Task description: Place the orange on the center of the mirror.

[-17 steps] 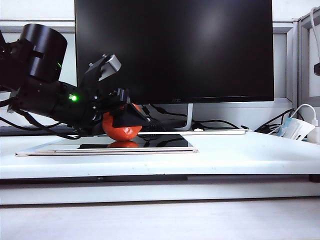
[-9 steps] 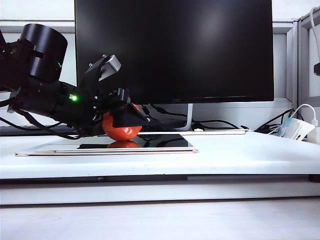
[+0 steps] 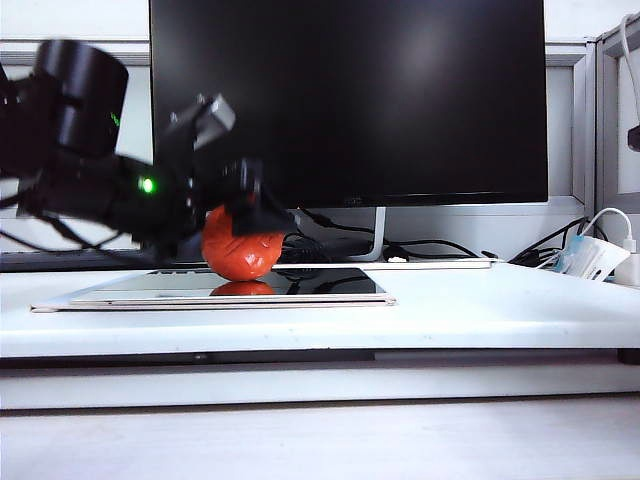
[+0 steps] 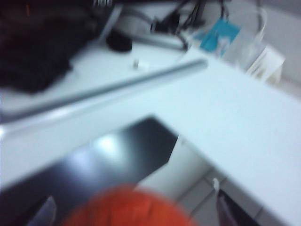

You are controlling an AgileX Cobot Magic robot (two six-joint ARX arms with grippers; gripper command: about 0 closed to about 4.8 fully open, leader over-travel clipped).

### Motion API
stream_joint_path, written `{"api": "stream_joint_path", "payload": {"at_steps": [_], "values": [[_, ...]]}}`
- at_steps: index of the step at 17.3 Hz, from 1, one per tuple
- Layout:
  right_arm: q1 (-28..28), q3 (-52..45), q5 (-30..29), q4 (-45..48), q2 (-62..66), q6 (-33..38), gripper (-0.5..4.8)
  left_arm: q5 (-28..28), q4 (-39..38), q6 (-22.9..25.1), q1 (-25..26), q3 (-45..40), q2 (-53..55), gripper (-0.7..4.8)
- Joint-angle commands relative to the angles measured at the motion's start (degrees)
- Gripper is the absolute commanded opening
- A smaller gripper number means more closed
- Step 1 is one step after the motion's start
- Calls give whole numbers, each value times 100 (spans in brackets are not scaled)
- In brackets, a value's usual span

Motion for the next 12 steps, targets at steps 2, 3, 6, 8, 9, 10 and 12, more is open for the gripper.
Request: {"api": "stream_joint_path", "payload": {"at_steps": [2,3,6,8,9,10,12], "values": [[2,-39,-9,107,-2,7,0,-15,507,-20,0,13,-310,479],[2,-39,-9,109,0,7,0,-76,625,-17,0,11,-529,479],[2,-39,-7,111,0,4,0,-911,-203,31,0,2,-1692,4],[0,-39,-11,103,0,4,0,-721,-769,76,2,-2,-2332,-5],[7,-39,-9,107,0,4,0,-728,-1220,98,2,-2,-2704,-5],[4,-39,-7,105,0,4,0,-728,-1602,173,-9,-4,-3067,-5],[4,-39,-11,105,0,4,0,-1143,-2028,179,-271,-94,-3976,-5]]}}
